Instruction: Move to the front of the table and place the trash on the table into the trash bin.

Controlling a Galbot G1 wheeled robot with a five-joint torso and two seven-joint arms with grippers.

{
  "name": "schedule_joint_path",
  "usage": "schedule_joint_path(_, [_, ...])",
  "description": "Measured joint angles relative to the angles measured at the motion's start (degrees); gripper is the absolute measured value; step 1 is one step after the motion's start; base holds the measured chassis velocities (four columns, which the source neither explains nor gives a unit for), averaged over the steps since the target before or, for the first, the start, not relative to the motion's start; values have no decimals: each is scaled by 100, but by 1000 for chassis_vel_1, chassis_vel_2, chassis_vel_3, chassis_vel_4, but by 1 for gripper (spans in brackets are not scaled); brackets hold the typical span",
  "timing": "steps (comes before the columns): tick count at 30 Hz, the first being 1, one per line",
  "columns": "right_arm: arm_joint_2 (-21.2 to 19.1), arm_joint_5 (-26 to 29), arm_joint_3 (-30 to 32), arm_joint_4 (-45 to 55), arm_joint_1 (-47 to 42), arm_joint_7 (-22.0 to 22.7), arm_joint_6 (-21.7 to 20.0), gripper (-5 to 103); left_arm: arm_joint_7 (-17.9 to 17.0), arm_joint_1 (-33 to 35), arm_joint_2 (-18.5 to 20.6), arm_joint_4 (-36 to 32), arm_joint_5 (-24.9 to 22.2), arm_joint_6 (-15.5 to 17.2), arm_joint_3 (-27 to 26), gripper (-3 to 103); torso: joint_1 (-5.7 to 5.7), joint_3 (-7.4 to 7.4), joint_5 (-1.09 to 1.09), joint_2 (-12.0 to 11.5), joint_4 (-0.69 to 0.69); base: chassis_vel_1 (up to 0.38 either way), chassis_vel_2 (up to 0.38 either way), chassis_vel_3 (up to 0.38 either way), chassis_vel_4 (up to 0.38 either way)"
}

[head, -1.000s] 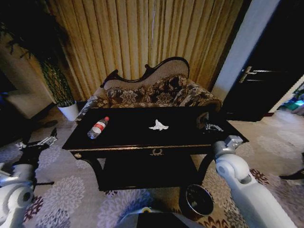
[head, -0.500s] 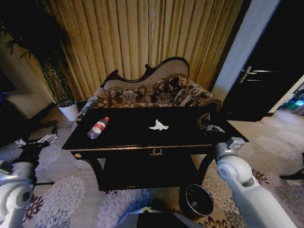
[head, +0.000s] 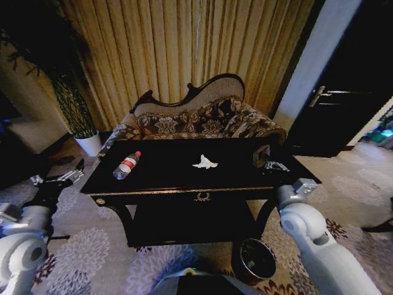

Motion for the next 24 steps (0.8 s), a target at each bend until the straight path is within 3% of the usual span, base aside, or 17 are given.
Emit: schedule_joint_path(24, [72, -26, 39, 24, -123, -42, -22, 0, 31, 71, -27, 8, 21, -211, 53, 100, 0, 0, 0, 0, 0, 26, -27, -27, 29])
